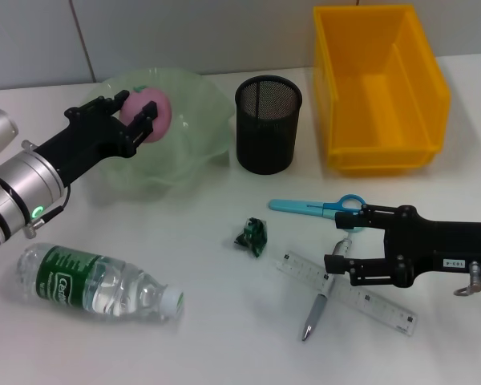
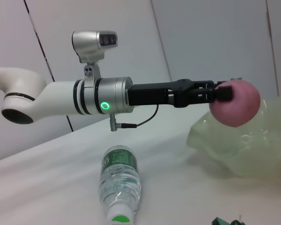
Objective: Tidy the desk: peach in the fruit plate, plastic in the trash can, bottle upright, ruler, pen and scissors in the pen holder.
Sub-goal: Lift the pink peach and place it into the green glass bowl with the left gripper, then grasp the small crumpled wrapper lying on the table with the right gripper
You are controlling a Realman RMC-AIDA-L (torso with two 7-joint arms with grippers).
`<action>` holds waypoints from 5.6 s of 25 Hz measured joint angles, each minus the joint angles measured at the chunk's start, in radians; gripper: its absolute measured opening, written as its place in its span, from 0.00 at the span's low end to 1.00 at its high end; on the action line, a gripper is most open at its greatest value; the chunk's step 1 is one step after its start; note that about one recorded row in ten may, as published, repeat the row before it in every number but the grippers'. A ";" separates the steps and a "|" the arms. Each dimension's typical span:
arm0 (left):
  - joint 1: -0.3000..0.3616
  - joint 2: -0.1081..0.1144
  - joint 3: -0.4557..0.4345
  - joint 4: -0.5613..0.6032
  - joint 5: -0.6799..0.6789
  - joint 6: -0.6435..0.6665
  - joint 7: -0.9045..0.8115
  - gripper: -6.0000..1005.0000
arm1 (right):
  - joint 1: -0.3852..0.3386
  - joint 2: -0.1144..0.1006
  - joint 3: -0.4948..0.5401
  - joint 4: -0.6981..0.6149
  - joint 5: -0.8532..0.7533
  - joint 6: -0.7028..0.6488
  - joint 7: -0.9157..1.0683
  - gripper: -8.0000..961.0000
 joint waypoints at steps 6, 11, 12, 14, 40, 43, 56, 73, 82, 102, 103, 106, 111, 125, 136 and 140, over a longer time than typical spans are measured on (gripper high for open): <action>-0.006 0.000 -0.001 0.001 -0.007 -0.009 0.000 0.49 | 0.001 0.001 0.000 0.000 0.000 0.002 0.000 0.83; -0.008 0.000 -0.001 0.009 -0.008 -0.012 0.000 0.67 | 0.001 0.001 0.001 0.000 0.000 0.002 0.000 0.83; -0.008 0.000 -0.001 0.011 -0.008 -0.013 0.000 0.71 | 0.001 0.000 0.001 0.000 0.000 0.002 0.000 0.83; -0.008 0.000 -0.001 0.013 -0.008 -0.013 -0.004 0.77 | 0.001 0.000 0.002 0.000 0.000 0.002 0.000 0.83; 0.195 0.063 0.172 0.415 0.379 0.506 -0.589 0.82 | -0.002 -0.002 0.009 -0.012 0.005 -0.008 0.028 0.83; 0.208 0.071 0.171 0.419 0.441 0.556 -0.590 0.82 | 0.003 -0.001 0.009 -0.031 0.006 -0.009 0.051 0.83; 0.274 0.035 0.123 0.449 0.565 0.555 -0.457 0.82 | 0.023 0.006 -0.010 -0.245 -0.036 -0.023 0.321 0.83; 0.306 0.048 0.097 0.451 0.565 0.553 -0.440 0.82 | 0.389 0.012 -0.171 -0.415 -0.455 -0.080 0.810 0.83; 0.310 0.064 0.094 0.451 0.565 0.553 -0.449 0.81 | 0.469 0.040 -0.358 -0.315 -0.518 0.103 0.824 0.83; 0.306 0.072 0.094 0.454 0.565 0.543 -0.450 0.81 | 0.483 0.053 -0.648 -0.172 -0.405 0.387 0.808 0.79; 0.306 0.072 0.094 0.454 0.565 0.543 -0.450 0.81 | 0.482 0.053 -0.659 -0.170 -0.403 0.396 0.808 0.79; 0.305 0.072 0.094 0.455 0.565 0.543 -0.450 0.81 | 0.479 0.054 -0.673 -0.166 -0.403 0.413 0.808 0.78; 0.305 0.072 0.093 0.456 0.565 0.543 -0.451 0.81 | 0.478 0.054 -0.690 -0.156 -0.397 0.438 0.803 0.77; 0.303 0.069 0.077 0.456 0.565 0.539 -0.446 0.80 | 0.474 0.054 -0.698 -0.129 -0.364 0.479 0.794 0.70; 0.299 0.070 0.070 0.456 0.565 0.539 -0.447 0.80 | 0.453 0.049 -0.678 -0.128 -0.336 0.473 0.790 0.31; 0.296 0.071 0.070 0.456 0.565 0.539 -0.449 0.80 | 0.441 0.047 -0.658 -0.131 -0.310 0.472 0.791 0.20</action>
